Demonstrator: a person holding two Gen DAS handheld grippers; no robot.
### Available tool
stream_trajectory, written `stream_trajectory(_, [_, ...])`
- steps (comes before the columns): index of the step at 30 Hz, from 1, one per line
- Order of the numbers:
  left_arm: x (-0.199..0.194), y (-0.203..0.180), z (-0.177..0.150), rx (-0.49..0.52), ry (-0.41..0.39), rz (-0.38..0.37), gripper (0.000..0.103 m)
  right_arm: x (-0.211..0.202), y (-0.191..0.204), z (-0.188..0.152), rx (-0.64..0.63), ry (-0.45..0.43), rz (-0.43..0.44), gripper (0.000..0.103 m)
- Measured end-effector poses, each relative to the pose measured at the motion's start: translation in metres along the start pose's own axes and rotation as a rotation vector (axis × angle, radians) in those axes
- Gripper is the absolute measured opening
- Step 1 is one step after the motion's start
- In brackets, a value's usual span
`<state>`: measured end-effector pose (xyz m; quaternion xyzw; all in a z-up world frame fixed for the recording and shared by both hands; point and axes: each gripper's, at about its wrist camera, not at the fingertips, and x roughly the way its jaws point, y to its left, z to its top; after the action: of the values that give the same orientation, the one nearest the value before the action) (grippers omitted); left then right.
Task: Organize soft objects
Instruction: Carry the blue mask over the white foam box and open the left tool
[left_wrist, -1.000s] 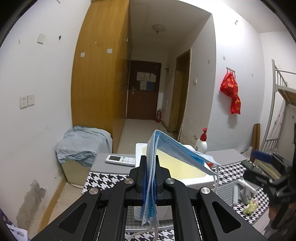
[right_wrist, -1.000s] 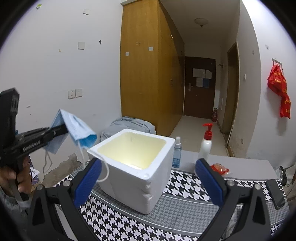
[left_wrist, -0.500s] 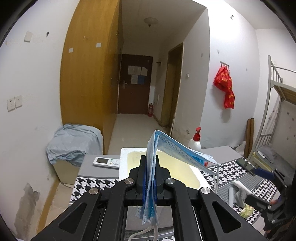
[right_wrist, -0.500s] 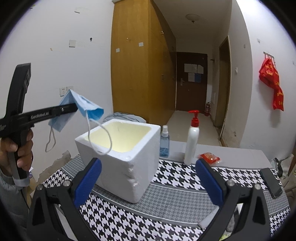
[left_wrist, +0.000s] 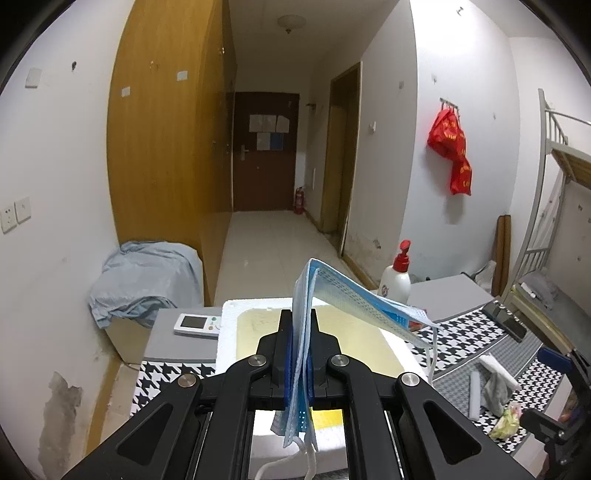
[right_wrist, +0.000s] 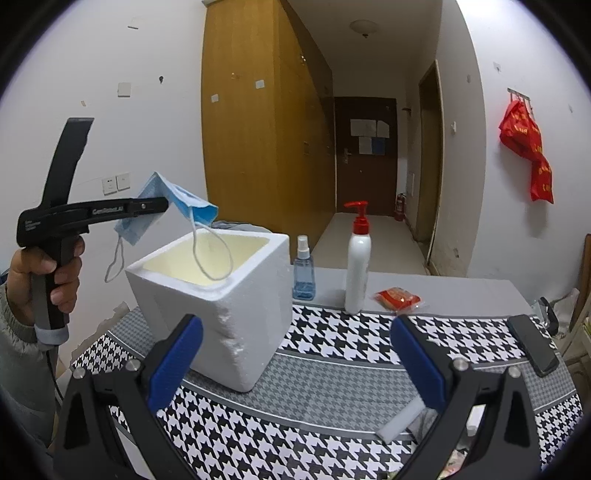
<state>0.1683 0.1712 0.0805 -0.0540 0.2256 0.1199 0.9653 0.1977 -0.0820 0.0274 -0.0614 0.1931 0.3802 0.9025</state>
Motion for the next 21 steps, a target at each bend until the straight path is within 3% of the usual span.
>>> stream_trajectory(17, [0.050, 0.007, -0.003, -0.026, 0.109, 0.039, 0.006, 0.005, -0.012, -0.008, 0.023, 0.029, -0.036, 0.102])
stream_trajectory(21, [0.055, 0.009, -0.004, -0.021, 0.118, 0.063, 0.010, 0.003, -0.014, -0.007, 0.026, 0.029, -0.043, 0.102])
